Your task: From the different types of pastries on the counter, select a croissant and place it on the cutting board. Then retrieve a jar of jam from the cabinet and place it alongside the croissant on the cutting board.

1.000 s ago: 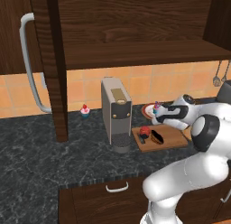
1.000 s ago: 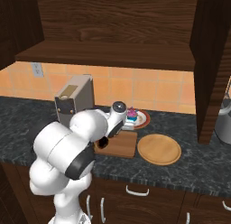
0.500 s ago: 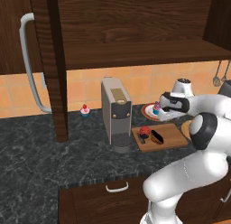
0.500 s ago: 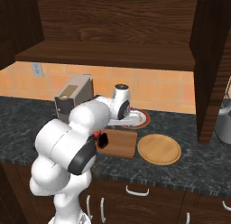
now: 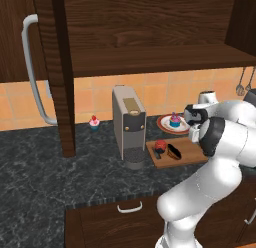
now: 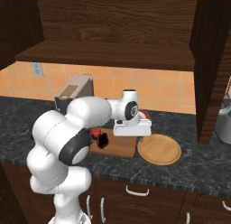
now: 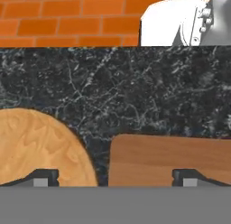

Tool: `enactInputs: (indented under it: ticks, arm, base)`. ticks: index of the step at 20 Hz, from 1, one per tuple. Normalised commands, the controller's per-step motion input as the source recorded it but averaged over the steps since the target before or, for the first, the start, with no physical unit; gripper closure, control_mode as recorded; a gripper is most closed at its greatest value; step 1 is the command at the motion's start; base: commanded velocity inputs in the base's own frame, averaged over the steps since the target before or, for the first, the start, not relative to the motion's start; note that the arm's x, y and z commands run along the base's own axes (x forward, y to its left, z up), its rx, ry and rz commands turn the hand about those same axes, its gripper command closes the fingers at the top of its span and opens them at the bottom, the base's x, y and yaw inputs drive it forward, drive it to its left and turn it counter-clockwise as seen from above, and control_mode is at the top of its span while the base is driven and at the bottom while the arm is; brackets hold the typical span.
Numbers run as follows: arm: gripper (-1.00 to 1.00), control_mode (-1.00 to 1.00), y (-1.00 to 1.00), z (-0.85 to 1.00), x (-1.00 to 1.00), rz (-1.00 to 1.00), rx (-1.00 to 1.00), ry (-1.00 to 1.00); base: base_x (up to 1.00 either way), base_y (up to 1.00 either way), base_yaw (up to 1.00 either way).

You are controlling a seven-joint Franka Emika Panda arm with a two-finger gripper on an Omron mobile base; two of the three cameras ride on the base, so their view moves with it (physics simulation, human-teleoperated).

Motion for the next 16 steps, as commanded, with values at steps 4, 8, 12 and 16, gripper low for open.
enactInputs:
  ticks: [4,8,12,16]
  arm:
    - [-1.00,-1.00,-0.33,-0.40,-1.00,-0.12,0.00,-0.22]
    - [-1.00,-1.00,-0.22,-0.06,-1.00,-0.22,0.00,-0.23]
    - [-1.00,-1.00,-0.01,-0.04,-0.59,-0.32,0.00,-0.02]
    - [-1.00,-1.00,0.00,-0.34,-0.12,-0.47,0.00,0.15]
  base:
    - [0.00,0.00,0.00]
    - [0.00,0.00,0.00]
    - [0.00,0.00,0.00]
    - [0.00,0.00,0.00]
